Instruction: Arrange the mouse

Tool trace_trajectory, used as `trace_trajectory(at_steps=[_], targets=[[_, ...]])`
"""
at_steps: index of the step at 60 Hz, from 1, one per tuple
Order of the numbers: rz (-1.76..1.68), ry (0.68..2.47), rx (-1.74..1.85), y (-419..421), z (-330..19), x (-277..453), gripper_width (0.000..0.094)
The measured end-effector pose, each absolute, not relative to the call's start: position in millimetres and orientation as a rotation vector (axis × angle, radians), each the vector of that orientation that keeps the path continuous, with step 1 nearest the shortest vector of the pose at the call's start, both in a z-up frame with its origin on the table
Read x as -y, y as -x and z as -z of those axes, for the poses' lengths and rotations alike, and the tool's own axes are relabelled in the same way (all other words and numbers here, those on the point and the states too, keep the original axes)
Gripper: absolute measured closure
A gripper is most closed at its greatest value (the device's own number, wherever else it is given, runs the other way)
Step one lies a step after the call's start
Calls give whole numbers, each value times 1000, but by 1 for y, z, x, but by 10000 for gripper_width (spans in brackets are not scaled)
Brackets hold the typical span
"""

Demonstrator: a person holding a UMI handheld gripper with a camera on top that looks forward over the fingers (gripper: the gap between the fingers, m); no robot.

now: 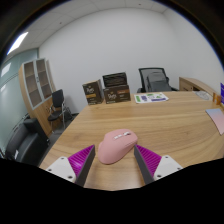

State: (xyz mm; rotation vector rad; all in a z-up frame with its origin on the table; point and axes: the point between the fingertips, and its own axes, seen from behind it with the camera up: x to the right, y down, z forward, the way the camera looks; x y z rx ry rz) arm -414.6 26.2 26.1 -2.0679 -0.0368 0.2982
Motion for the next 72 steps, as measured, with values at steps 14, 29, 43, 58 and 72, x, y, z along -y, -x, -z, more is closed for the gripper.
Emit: trace_trajectory(at_steps=[14, 29, 43, 58, 72], targets=[[-262, 2140, -16, 417, -4, -74, 121], [-193, 2170, 52, 432, 4, -106, 246], [-111, 2145, 151, 436, 4, -109, 445], [-151, 2127, 213, 438, 2, -103, 480], [-224, 2089, 204, 420, -23, -90, 481]])
